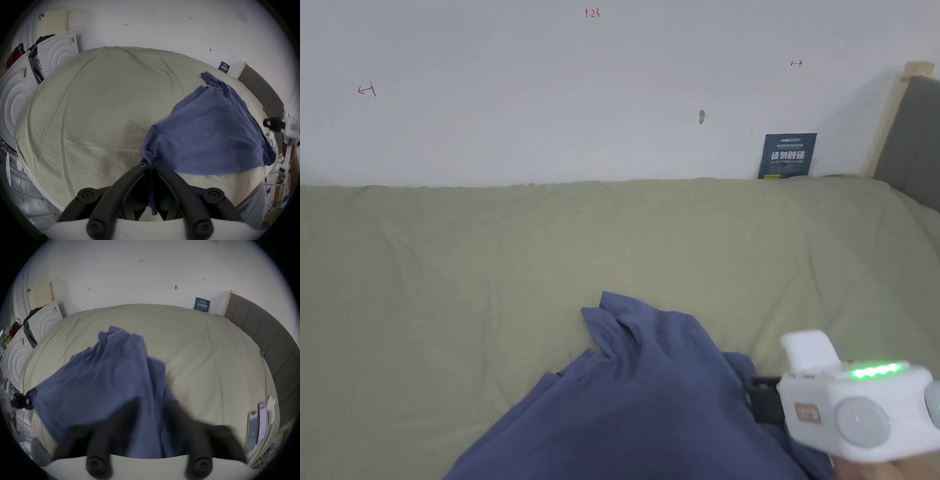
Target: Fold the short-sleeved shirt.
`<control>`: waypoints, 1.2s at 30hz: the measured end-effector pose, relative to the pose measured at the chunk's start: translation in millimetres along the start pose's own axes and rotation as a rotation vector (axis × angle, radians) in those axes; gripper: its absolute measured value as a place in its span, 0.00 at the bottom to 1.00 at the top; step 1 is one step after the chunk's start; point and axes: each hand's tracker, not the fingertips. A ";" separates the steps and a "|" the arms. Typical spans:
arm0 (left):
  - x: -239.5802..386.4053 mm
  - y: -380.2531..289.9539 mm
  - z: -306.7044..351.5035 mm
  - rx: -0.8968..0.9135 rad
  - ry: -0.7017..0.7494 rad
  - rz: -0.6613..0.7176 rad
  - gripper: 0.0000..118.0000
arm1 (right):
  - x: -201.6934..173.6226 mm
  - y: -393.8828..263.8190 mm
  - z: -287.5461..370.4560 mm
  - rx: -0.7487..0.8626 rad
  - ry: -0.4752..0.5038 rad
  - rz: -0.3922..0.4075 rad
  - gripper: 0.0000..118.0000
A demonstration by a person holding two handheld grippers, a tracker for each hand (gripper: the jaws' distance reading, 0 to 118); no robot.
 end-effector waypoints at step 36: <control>20.2 53.5 56.0 0.117 -0.029 -0.043 0.00 | 10.7 89.8 147.8 0.155 0.083 0.146 0.03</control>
